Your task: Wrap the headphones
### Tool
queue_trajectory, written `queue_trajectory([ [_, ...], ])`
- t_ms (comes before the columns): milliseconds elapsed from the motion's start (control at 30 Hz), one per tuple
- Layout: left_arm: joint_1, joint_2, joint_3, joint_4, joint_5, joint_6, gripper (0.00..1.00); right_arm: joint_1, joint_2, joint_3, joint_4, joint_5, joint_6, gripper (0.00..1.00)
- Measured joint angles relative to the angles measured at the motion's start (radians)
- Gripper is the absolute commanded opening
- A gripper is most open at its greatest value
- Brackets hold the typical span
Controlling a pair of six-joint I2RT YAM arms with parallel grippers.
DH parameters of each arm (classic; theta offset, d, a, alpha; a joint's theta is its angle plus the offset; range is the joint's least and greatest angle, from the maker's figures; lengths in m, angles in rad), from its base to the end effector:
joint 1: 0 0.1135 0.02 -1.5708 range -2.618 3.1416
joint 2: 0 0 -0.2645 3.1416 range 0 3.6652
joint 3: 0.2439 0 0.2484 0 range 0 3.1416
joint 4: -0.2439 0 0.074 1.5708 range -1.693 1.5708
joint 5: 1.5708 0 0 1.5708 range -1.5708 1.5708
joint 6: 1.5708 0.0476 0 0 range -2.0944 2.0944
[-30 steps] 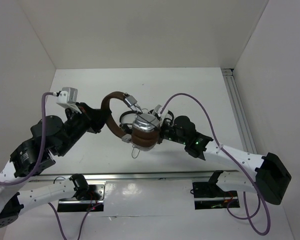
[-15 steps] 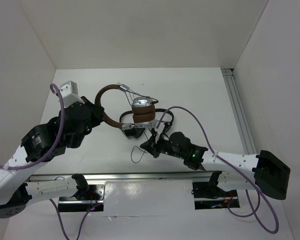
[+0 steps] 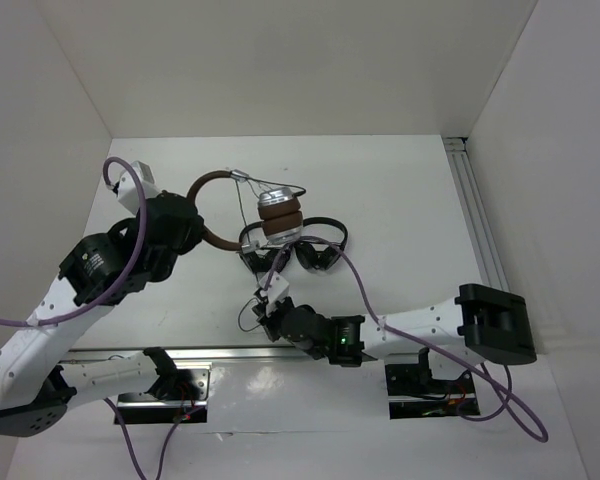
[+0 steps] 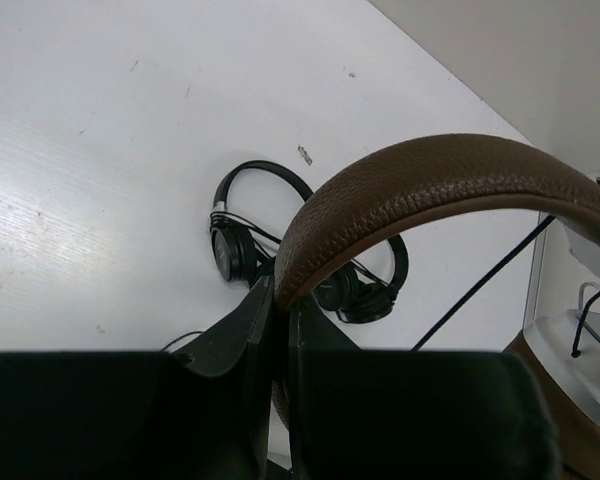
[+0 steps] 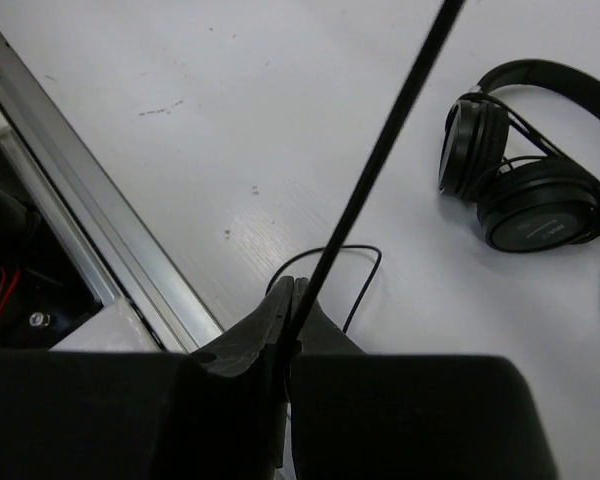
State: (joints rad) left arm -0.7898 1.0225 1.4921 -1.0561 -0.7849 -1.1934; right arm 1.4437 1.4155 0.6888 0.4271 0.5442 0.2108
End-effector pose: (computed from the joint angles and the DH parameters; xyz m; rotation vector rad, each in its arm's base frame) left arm 0.1363 -0.0897 0.4422 -0.8154 1.8251 -0.4335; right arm 0.0636 0.3031 0.2256 -0.7538 1.7181 0.6508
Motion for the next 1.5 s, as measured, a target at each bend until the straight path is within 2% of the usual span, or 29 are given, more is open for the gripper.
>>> queue_trajectory([
  [100, 0.007, 0.000, -0.005, 0.002, 0.008, -0.001, 0.00, 0.008, 0.048, 0.025, -0.003, 0.010, -0.010, 0.15],
  [167, 0.021, 0.001, -0.009, 0.027, 0.004, -0.013, 0.00, 0.019, 0.069, 0.043, -0.015, -0.012, -0.026, 0.17],
  [233, 0.041, 0.001, -0.012, 0.055, -0.005, -0.020, 0.00, 0.029, 0.082, 0.055, -0.018, -0.049, -0.047, 0.08],
  [333, 0.070, 0.001, -0.033, 0.080, -0.005, -0.018, 0.00, 0.039, 0.083, 0.058, 0.006, -0.108, -0.074, 0.00],
  [567, 0.123, 0.002, -0.072, 0.096, 0.000, 0.022, 0.00, 0.068, 0.083, 0.058, 0.028, -0.130, -0.105, 0.00],
  [733, 0.214, 0.006, -0.094, 0.101, 0.014, 0.100, 0.00, 0.143, 0.083, 0.079, -0.016, 0.008, -0.115, 0.00],
  [900, 0.282, 0.032, -0.158, 0.109, 0.024, 0.201, 0.00, 0.252, 0.082, 0.169, -0.146, 0.211, -0.124, 0.00],
  [1067, 0.287, 0.064, -0.208, 0.135, 0.045, 0.311, 0.00, 0.317, 0.077, 0.298, -0.332, 0.378, -0.154, 0.00],
  [1233, 0.290, 0.061, -0.263, 0.156, 0.084, 0.438, 0.00, 0.328, 0.029, 0.394, -0.467, 0.506, -0.242, 0.00],
  [1400, 0.277, 0.039, -0.327, 0.169, 0.194, 0.586, 0.00, 0.327, -0.083, 0.434, -0.486, 0.608, -0.406, 0.00],
  [1500, 0.233, 0.026, -0.347, 0.188, 0.290, 0.646, 0.00, 0.323, -0.117, 0.462, -0.476, 0.639, -0.509, 0.00],
])
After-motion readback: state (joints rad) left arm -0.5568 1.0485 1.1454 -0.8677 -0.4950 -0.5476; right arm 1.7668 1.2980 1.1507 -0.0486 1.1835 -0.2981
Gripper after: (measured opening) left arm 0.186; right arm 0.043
